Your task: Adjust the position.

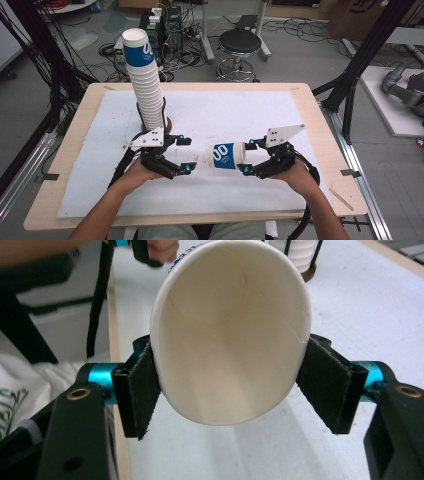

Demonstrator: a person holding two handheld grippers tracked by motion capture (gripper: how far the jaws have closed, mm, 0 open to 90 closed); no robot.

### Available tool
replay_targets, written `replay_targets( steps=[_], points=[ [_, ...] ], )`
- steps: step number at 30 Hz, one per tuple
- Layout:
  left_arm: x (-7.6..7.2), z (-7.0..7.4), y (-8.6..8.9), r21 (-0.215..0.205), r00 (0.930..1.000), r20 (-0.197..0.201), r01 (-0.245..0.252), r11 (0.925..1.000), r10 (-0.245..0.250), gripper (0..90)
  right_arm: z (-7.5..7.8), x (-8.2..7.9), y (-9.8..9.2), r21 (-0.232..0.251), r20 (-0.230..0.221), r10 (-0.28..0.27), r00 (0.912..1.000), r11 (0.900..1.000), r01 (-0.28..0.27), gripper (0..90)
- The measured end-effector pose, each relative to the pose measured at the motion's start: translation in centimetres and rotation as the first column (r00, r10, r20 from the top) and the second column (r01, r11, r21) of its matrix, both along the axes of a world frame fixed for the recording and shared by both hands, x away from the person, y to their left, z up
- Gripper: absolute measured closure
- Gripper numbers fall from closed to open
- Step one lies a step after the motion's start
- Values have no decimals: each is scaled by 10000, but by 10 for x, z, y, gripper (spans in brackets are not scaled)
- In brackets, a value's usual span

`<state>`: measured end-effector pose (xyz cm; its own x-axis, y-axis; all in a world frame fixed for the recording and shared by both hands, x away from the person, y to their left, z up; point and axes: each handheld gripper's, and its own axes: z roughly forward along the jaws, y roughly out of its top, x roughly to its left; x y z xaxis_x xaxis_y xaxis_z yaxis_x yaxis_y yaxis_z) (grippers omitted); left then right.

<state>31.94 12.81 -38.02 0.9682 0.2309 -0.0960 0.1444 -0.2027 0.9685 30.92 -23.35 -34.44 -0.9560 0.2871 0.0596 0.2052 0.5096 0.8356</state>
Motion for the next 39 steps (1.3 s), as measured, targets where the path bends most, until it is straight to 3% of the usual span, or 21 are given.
replay_targets(
  steps=[5, 8, 15, 19, 29, 34, 39],
  points=[
    [1, 6, -6, 374, 9997, 140, 203, 9991, -208, 160, 9, 2, 9, -1000, 115, 296, 9995, 9946, -283, 300],
    [1, 8, -10, 671, 9991, 180, 360, 9971, -372, 160, 14, 3, 16, -1570, 152, 521, 9985, 9864, -490, 300],
    [0, 9, -25, 1409, 9966, 170, 771, 9870, -803, 160, 25, 5, 34, -2789, 125, 1016, 9947, 9557, -941, 300],
    [1, 11, -34, 1825, 9935, 213, 1060, 9775, -1117, 160, 29, 5, 45, -3378, 102, 1255, 9920, 9342, -1147, 299],
    [3, 12, -53, 2525, 9878, 141, 1463, 9565, -1548, 160, 30, 5, 62, -4217, 33, 1628, 9867, 8949, -1462, 298],
    [3, 12, -64, 3096, 9847, -8, 1659, 9363, -1743, 167, 29, 5, 67, -4417, 33, 1746, 9846, 8836, -1552, 298],
    [5, 11, -70, 3418, 9830, -211, 1786, 9226, -1825, 204, 28, 4, 70, -4579, 71, 1761, 9843, 8757, -1534, 298]
  ],
)
